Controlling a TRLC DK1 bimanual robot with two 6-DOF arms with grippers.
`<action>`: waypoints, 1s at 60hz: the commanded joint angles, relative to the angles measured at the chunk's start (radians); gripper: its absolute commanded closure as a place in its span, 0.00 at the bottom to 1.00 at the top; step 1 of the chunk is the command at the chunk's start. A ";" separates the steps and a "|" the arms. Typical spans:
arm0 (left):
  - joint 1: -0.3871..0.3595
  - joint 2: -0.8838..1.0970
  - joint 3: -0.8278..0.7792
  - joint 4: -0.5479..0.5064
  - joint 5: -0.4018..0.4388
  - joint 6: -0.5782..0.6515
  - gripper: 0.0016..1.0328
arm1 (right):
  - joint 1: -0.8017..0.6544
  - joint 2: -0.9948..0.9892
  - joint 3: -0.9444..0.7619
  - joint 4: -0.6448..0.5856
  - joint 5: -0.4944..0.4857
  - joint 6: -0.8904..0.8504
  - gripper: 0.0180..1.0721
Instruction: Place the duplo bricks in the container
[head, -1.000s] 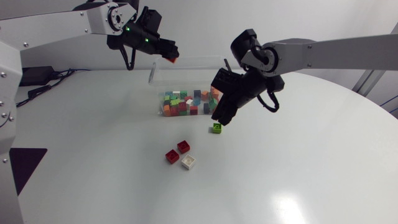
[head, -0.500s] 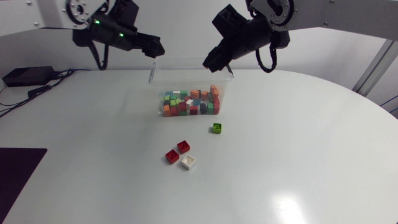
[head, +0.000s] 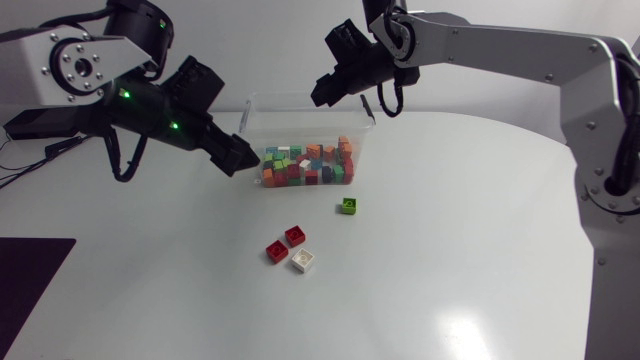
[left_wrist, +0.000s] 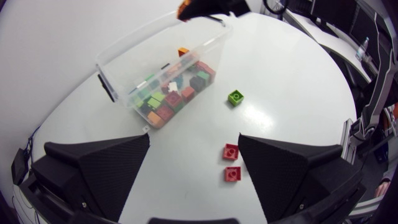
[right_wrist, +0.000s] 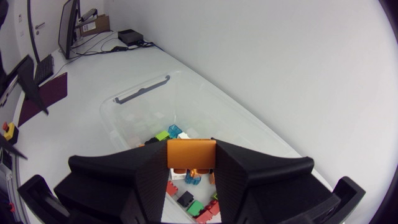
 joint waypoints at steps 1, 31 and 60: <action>-0.029 -0.019 -0.047 -0.020 -0.010 0.031 0.04 | -0.009 0.072 0.075 0.015 0.017 0.045 0.69; -0.195 0.153 -0.116 -0.106 -0.157 0.075 0.04 | -0.035 -0.161 -0.141 -0.022 0.052 0.021 0.07; -0.207 0.386 -0.073 -0.086 -0.186 0.075 0.09 | -0.053 -0.600 -0.706 0.031 0.026 0.007 0.07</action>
